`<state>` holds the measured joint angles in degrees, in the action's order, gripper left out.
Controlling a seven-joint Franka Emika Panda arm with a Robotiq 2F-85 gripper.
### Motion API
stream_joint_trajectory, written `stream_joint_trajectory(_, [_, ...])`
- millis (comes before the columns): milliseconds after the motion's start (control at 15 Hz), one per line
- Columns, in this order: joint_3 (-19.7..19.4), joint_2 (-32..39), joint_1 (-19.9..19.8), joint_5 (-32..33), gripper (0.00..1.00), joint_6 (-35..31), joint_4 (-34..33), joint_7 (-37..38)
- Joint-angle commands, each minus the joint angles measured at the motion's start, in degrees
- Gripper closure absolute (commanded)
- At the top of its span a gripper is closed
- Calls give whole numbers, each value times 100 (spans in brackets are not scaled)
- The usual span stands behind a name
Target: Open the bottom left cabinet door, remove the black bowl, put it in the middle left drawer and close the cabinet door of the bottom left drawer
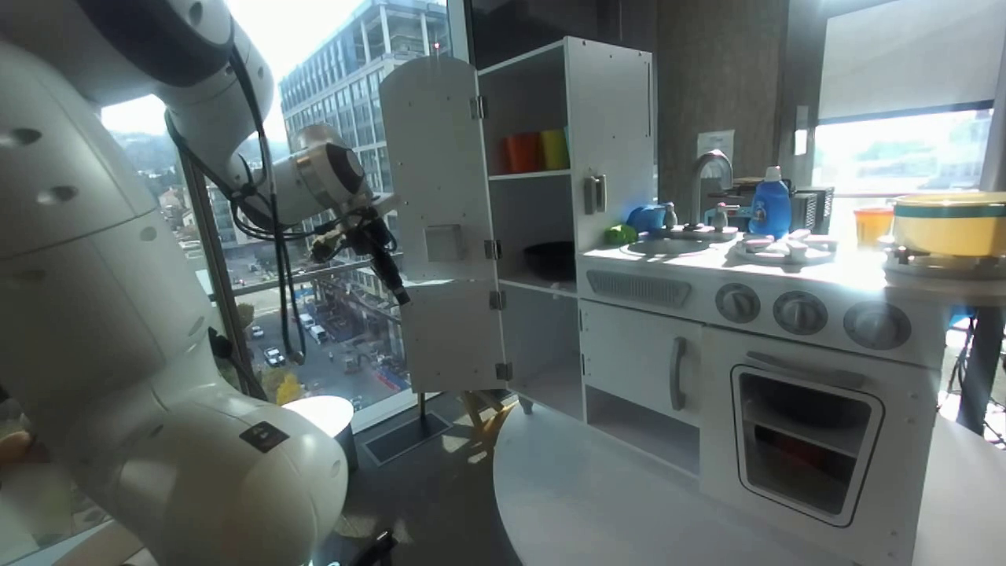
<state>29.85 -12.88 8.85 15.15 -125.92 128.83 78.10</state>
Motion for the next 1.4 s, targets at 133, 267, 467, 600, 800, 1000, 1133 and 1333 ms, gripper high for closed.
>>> stream_joint_trajectory(133, [-209, 1638, 258, 802, 0, 847, -1683, 1360])
stream_joint_trajectory(267, [-369, 2066, 565, 847, 0, 1062, -2215, 1519])
stream_joint_trajectory(467, [-628, 2569, 1081, 972, 0, 1146, -2925, 1717])
stream_joint_trajectory(600, [-825, 2815, 1374, 1072, 0, 1046, -3289, 1908])
stream_joint_trajectory(800, [-1086, 3179, 1730, 1164, 0, 894, -3685, 2007])
stream_joint_trajectory(1000, [-1314, 3503, 1986, 1216, 0, 791, -3919, 2035])
stream_joint_trajectory(1133, [-1461, 3687, 2139, 1247, 0, 755, -4025, 2063])
stream_joint_trajectory(1333, [-1628, 3806, 2281, 1190, 0, 737, -4085, 2016])
